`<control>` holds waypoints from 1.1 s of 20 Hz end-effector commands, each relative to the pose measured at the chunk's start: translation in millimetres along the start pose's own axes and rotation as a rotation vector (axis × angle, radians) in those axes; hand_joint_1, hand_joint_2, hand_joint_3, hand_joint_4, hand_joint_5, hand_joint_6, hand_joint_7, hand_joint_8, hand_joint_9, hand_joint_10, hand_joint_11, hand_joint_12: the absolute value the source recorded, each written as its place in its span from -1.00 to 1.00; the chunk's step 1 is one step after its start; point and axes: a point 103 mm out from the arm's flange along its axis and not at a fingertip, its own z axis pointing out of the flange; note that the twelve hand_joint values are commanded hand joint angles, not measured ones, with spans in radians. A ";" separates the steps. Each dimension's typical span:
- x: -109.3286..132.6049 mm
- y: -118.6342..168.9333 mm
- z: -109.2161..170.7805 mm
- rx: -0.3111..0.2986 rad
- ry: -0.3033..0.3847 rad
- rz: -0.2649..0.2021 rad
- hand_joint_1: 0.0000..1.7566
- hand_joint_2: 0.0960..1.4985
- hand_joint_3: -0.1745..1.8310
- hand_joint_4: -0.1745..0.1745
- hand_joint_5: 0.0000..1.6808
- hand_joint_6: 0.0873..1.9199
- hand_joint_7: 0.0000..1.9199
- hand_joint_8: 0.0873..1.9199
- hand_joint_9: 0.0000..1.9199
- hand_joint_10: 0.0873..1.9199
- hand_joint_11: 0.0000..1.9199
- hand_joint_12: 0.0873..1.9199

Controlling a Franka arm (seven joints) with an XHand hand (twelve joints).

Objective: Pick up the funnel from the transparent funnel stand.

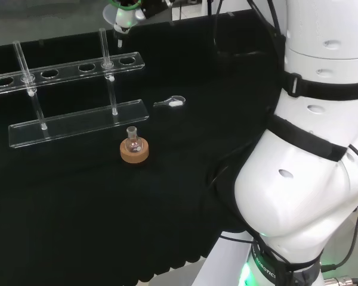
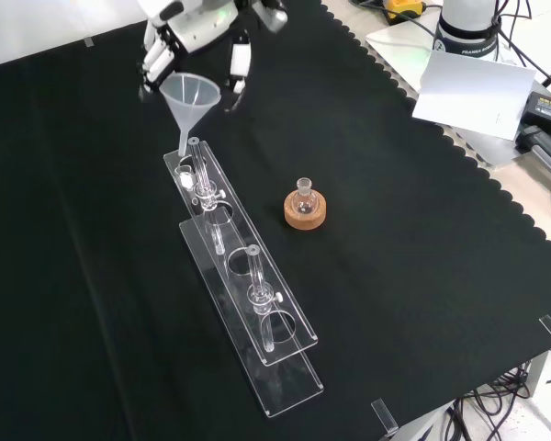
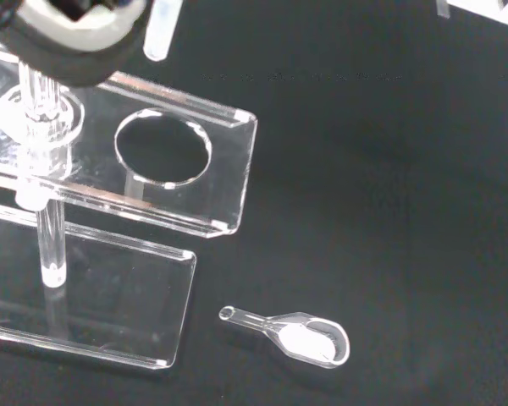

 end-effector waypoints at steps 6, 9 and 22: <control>-9.3 -52.5 -29.6 0.026 -0.048 0.065 0.10 -0.04 -0.28 0.25 0.14 -0.48 -0.18 -0.39 0.28 -0.85 -0.07 0.03; -7.9 -65.4 -27.2 0.037 -0.045 0.075 0.09 -0.05 -0.28 0.25 0.15 -0.48 -0.18 -0.39 0.28 -0.85 -0.07 0.03; -13.8 -100.3 -2.7 0.088 -0.007 0.103 0.09 -0.05 -0.28 0.23 0.15 -0.48 -0.18 -0.39 0.28 -0.86 -0.07 0.03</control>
